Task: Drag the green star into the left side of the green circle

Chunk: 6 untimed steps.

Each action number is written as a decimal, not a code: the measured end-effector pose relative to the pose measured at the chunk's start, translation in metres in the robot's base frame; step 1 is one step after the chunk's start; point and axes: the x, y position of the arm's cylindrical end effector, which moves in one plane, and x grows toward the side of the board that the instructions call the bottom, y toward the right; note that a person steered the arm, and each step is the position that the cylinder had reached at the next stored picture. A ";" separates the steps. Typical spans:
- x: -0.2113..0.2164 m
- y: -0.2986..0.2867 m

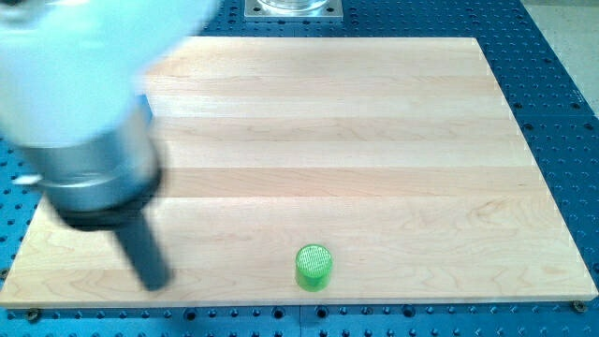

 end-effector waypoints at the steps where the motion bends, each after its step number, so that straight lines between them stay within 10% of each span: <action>1: -0.063 -0.085; 2: -0.137 -0.089; 6: -0.040 0.063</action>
